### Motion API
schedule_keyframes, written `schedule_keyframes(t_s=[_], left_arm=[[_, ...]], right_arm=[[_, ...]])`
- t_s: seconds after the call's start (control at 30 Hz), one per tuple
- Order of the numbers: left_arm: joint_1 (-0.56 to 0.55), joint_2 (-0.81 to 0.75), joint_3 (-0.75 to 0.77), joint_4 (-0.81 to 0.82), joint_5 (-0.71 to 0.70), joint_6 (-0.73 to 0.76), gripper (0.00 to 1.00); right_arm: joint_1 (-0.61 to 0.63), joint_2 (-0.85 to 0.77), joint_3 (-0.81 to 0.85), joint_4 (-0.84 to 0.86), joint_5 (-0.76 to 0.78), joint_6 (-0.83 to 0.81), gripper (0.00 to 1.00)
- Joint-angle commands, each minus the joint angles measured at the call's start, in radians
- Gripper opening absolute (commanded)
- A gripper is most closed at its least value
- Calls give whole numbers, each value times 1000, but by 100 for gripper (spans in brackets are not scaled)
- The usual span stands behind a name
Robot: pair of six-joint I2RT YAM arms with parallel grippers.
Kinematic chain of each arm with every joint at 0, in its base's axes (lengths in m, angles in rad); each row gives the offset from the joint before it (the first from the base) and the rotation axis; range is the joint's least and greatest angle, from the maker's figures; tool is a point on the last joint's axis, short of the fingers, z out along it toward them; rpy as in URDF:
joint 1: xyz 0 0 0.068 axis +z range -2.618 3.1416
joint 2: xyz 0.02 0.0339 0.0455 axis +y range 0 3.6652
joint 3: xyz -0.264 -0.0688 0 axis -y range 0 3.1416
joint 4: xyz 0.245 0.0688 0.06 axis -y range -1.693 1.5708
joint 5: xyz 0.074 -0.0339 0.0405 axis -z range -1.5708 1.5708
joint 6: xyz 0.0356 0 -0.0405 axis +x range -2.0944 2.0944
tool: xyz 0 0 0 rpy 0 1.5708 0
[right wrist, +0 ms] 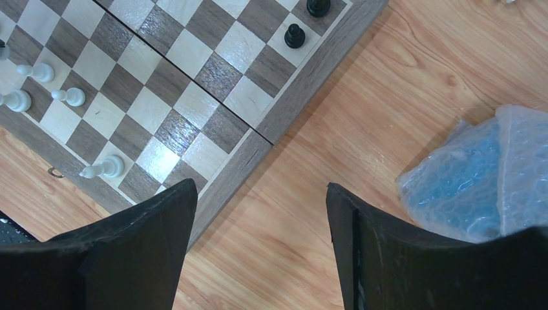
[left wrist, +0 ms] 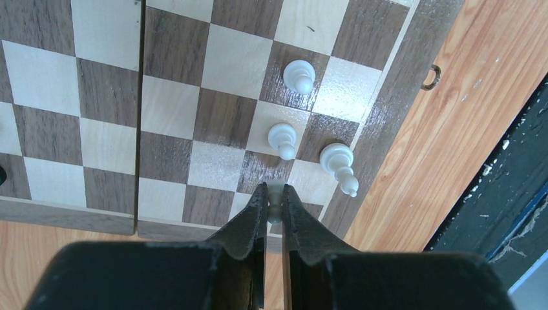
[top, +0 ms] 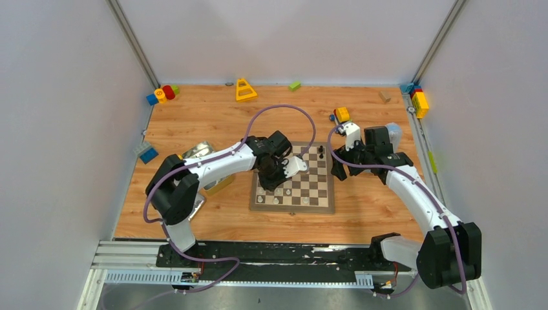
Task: Set up the chess pieces on the board
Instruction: Place the chess piece on the chessboard.
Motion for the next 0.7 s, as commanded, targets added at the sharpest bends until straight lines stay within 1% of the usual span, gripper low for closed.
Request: schedule_keyframes(t_s=[0.0, 0.5, 0.57, 0.63, 0.67], left_arm=[[-7, 8, 14, 38, -5, 16, 13], [-8, 42, -18, 53, -39, 17, 17], [-9, 46, -19, 56, -44, 15, 18], [-8, 46, -21, 60, -52, 14, 21], [-8, 45, -22, 61, -53, 12, 24]], right_arm=[[-4, -27, 0, 29, -4, -2, 74], [-3, -30, -2, 24, -10, -7, 74], [-5, -30, -3, 24, -11, -8, 74], [-3, -31, -4, 23, -11, -8, 74], [-5, -32, -4, 23, -12, -8, 74]])
